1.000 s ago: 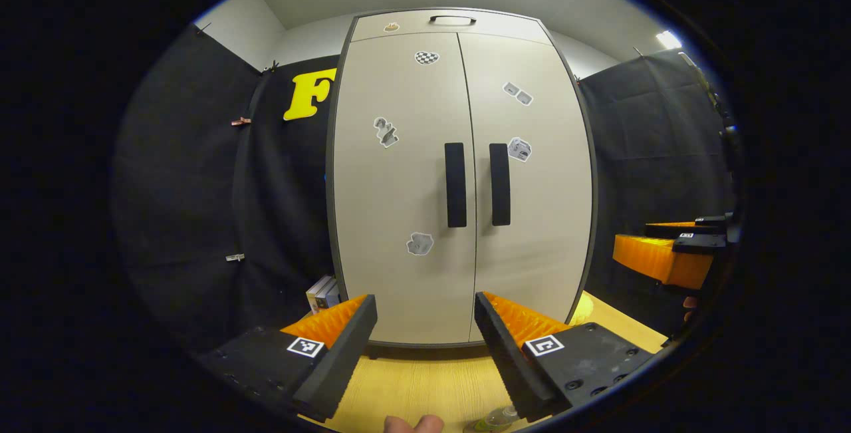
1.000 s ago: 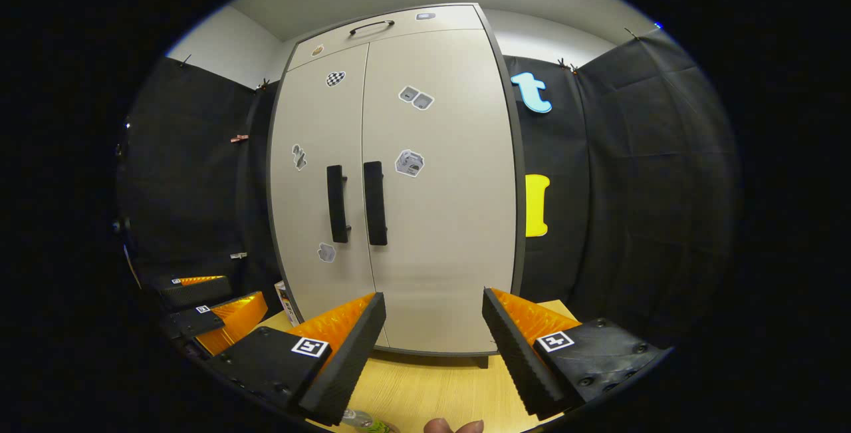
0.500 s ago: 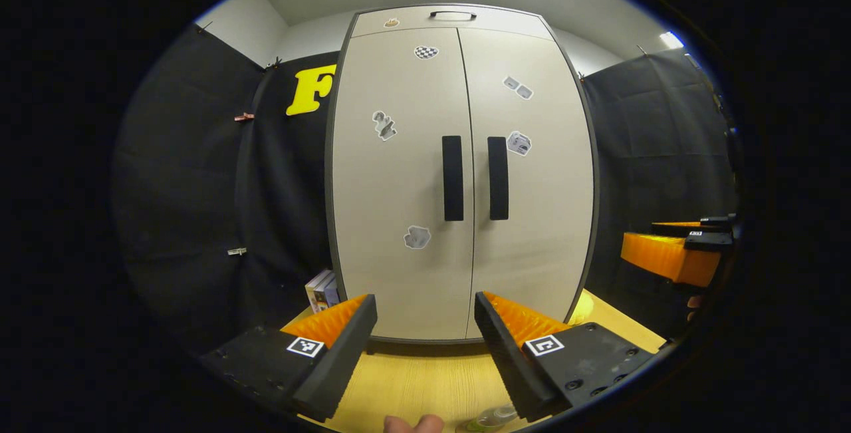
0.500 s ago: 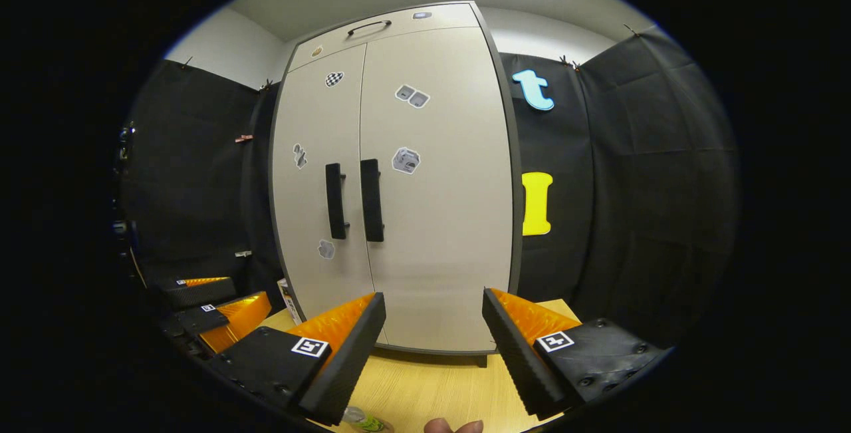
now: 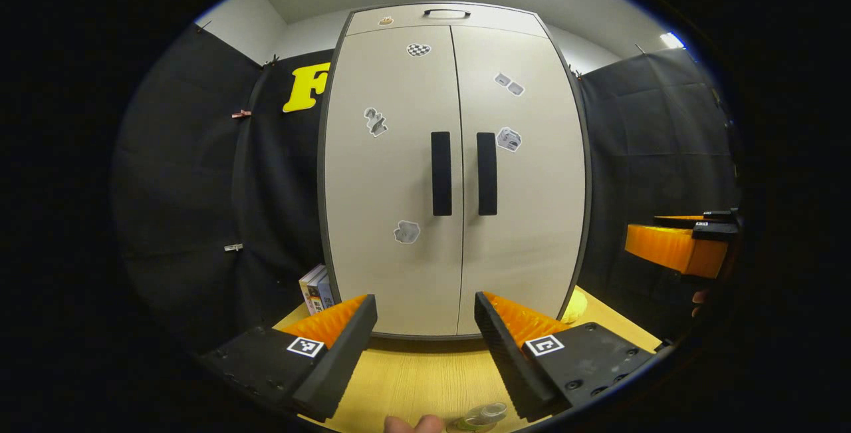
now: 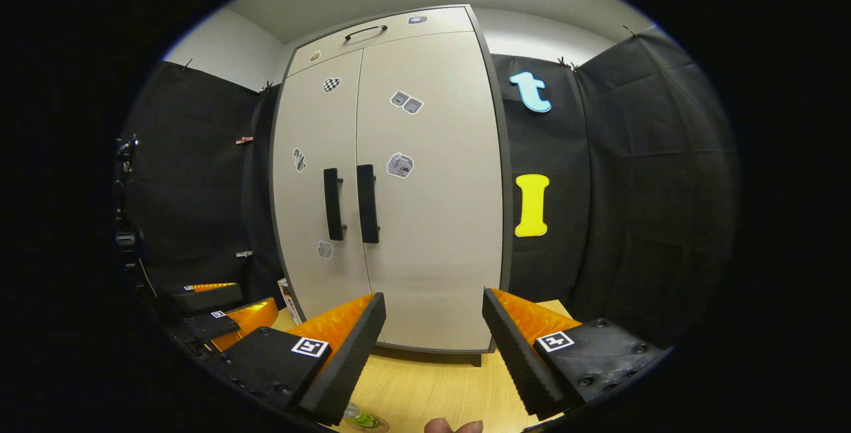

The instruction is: Grasp the bottle in the cabinet with the left hand and place it on the coaster, then close the right door with the right hand and the left door with the left hand.

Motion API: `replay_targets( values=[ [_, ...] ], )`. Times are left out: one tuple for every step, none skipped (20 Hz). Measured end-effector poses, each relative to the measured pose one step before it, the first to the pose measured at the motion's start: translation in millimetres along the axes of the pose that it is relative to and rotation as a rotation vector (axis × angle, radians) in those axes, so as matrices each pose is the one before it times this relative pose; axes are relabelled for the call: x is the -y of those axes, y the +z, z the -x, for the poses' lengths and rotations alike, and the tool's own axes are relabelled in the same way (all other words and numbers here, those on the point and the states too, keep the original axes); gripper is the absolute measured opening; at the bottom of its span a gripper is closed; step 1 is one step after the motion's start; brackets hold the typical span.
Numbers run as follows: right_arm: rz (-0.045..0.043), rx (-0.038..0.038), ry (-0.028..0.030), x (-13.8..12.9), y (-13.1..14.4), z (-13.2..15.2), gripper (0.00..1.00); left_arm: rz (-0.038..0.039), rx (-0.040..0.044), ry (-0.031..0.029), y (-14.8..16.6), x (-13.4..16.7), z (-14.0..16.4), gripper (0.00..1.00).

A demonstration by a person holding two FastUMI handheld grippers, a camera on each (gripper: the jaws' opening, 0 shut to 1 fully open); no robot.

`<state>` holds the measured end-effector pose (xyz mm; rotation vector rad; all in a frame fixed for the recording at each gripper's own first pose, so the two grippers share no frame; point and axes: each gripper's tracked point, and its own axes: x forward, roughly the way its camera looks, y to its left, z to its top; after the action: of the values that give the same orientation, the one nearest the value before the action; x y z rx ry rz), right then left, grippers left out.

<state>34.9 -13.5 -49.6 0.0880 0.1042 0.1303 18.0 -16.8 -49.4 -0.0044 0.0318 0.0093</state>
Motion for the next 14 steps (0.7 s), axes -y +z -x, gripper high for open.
replay_targets(
  values=[
    [0.00330,0.00038,0.00036,-0.03,-0.27,1.03,0.98,-0.00013,0.00013,0.00299,-1.59,-1.19,1.74,0.94],
    [0.00226,-0.00028,0.00031,0.12,-0.70,1.31,0.98,-0.00040,-0.00153,0.00363,-0.11,-1.19,0.85,0.94],
    [-0.00205,0.00010,0.00201,-0.58,-0.85,0.79,0.97,-0.00105,-0.00143,0.00267,-0.51,-0.82,0.06,0.94],
    [-0.00241,-0.00131,0.00211,-0.78,0.13,0.42,0.97,-0.00123,0.00004,0.00247,-0.45,-0.72,0.61,0.94],
    [-0.00020,-0.00110,0.00077,-1.01,-0.70,-0.15,0.97,-0.00037,0.00081,0.00247,0.13,-1.56,-0.02,0.94],
    [0.00008,-0.00101,0.00171,-1.26,-0.15,-0.33,0.97,0.00129,-0.00121,0.00157,-0.34,-0.63,0.67,0.94],
    [-0.00017,0.00080,0.00238,-1.38,-0.29,0.01,0.97,0.00091,-0.00073,0.00127,-1.06,-0.91,0.39,0.94],
    [0.00092,0.00041,0.00149,-0.92,0.07,0.05,0.97,-0.00022,0.00021,0.00086,0.08,-1.08,0.07,0.94],
    [0.00174,-0.00011,0.00272,-1.92,-0.77,-0.50,0.97,0.00038,0.00154,0.00137,0.00,-0.84,-0.02,0.94],
    [0.00202,-0.00104,0.00122,-1.06,0.35,-0.80,0.97,0.00194,-0.00082,0.00026,0.14,-0.80,-0.83,0.94],
    [0.00059,0.00063,0.00211,-0.75,-0.18,-0.09,0.97,0.00083,-0.00187,-0.00074,-0.65,-0.61,-0.60,0.94],
    [0.00120,0.00094,-0.00142,0.08,0.08,-0.15,0.97,-0.00145,0.00001,0.00169,0.28,-0.76,-0.63,0.94],
    [0.00155,0.00059,0.00071,-0.09,-0.01,-0.90,0.98,-0.00189,0.00081,0.00032,-0.61,-0.69,-0.27,0.94],
    [0.00102,0.00000,-0.00089,-0.04,0.21,-0.81,0.98,-0.00021,-0.00117,0.00066,-0.23,-0.03,-1.19,0.94]
  ],
)
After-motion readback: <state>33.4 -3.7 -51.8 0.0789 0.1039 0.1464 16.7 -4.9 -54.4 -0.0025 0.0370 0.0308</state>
